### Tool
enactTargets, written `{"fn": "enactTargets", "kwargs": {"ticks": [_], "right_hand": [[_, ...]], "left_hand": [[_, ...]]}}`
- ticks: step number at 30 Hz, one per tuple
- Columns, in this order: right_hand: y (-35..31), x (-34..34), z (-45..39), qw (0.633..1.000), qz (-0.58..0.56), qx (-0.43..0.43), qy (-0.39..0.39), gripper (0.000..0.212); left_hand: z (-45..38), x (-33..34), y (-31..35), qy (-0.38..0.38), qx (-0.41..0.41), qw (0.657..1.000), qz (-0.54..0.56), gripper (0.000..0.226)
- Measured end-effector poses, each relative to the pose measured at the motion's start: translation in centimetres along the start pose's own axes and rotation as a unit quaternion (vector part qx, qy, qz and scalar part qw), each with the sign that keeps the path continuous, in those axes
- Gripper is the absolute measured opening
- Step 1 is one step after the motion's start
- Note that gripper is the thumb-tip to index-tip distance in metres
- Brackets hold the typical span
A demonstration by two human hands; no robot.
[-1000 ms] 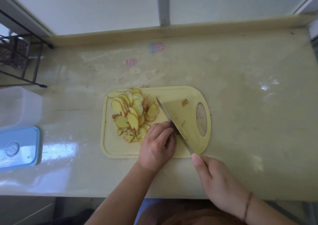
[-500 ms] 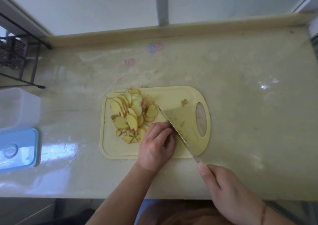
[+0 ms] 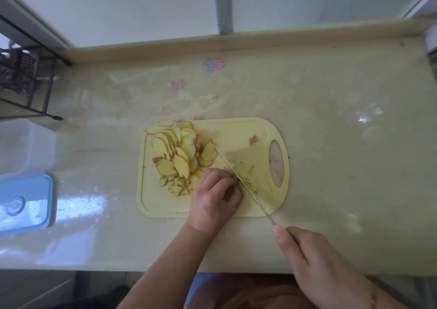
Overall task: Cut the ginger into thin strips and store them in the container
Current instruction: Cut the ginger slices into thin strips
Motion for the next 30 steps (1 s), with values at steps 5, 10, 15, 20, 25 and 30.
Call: {"fn": "enactTargets", "kwargs": {"ticks": [5,10,15,20,25,30], "right_hand": [[0.0,1.1,-1.6,1.000,-0.012,-0.019,-0.009,0.088],[-0.3,1.1,-1.7,0.999,-0.029,-0.019,-0.011,0.088],[0.6,0.0,0.2,1.000,-0.017,0.018,-0.007,0.097],[1.2,0.2,-0.1,1.000,-0.005,0.007,-0.011,0.102],[-0.3,1.3,-2.0,1.000,-0.015,-0.023,-0.015,0.073],[-0.4,0.6,-1.0,0.999,-0.027,-0.018,-0.012,0.076]], "left_hand": [[0.1,0.0,0.1,0.000,0.002,1.000,-0.006,0.009],[0.1,-0.1,0.2,-0.004,-0.016,1.000,-0.001,0.007],[0.1,0.0,-0.1,-0.010,-0.040,0.999,0.001,0.011],[0.1,0.0,-0.1,-0.011,-0.042,0.999,0.005,0.011],[-0.1,-0.1,0.0,-0.010,-0.028,1.000,0.005,0.008],[0.0,-0.1,0.0,-0.012,-0.037,0.999,-0.003,0.009]]}}
Point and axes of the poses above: each hand's wrist, its own z-axis away from the middle knuckle, its own x-axis out of the palm, y = z × x, the point moved 3 cm from there along -z, towards the middle knuckle, and after that the axes turned 5 degrees about x, right-handed, at the moved point
